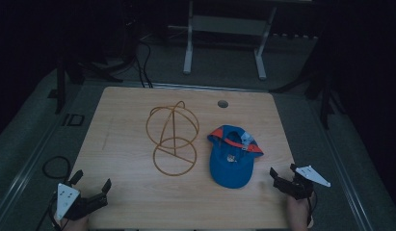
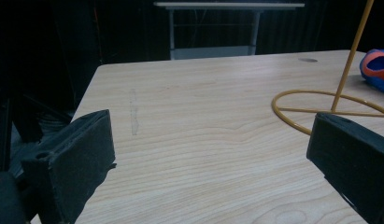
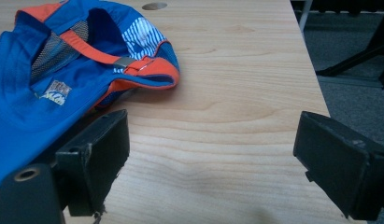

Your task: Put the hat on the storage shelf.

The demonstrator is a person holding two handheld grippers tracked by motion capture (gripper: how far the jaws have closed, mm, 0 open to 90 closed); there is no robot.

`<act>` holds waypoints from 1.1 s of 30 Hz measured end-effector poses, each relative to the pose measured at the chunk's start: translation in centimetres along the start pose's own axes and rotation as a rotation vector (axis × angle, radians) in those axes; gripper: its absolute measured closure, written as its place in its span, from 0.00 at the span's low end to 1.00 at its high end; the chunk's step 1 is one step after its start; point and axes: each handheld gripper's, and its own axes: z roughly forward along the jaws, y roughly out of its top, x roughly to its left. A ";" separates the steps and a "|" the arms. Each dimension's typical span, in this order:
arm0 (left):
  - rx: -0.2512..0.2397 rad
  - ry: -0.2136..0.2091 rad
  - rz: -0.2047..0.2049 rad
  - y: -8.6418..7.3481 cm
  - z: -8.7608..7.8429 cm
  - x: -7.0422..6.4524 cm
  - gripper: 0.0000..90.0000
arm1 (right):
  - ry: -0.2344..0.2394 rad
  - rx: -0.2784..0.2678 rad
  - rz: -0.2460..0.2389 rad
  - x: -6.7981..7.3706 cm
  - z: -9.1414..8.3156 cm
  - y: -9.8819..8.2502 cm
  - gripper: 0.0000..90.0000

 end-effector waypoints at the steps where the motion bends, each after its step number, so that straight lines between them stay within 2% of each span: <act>1: 0.003 -0.001 0.007 0.0 0.0 0.0 0.01 | 0.000 -0.002 0.000 0.0 -0.1 0.0 0.12; 4: 0.004 0.001 0.008 0.0 0.0 0.0 0.01 | 0.008 -0.003 0.003 0.0 -0.1 -0.1 0.12; 6: 0.007 0.005 0.009 0.1 0.0 -0.1 0.02 | 0.037 -0.010 0.000 0.0 -0.2 -0.1 0.15; 7: 0.007 0.005 0.009 0.1 0.0 -0.1 0.01 | 0.037 -0.010 0.000 0.0 -0.2 -0.1 0.15; 13: 0.003 0.008 0.002 0.1 -0.1 -0.1 0.01 | 0.067 0.019 -0.012 -0.1 0.1 0.2 0.14; 14: -0.007 0.002 -0.015 0.1 -0.1 0.0 0.01 | 0.070 0.019 -0.009 -0.1 0.0 0.5 0.14; 17: -0.019 -0.006 -0.032 0.2 -0.2 0.1 0.01 | 0.086 0.038 -0.009 -0.1 0.1 1.1 0.14; 19: -0.031 -0.008 -0.053 0.2 -0.2 0.3 0.01 | 0.101 0.033 -0.029 0.2 0.2 1.9 0.14; 22: -0.025 -0.005 -0.052 0.2 -0.2 0.3 0.01 | 0.119 0.033 -0.033 0.3 0.4 2.5 0.14; 25: -0.030 -0.009 -0.043 0.2 -0.3 0.2 0.01 | 0.142 0.036 -0.045 0.6 0.9 3.9 0.14; 33: -0.021 -0.008 -0.044 0.2 -0.3 0.2 0.01 | 0.180 0.034 -0.030 1.1 2.2 6.7 0.13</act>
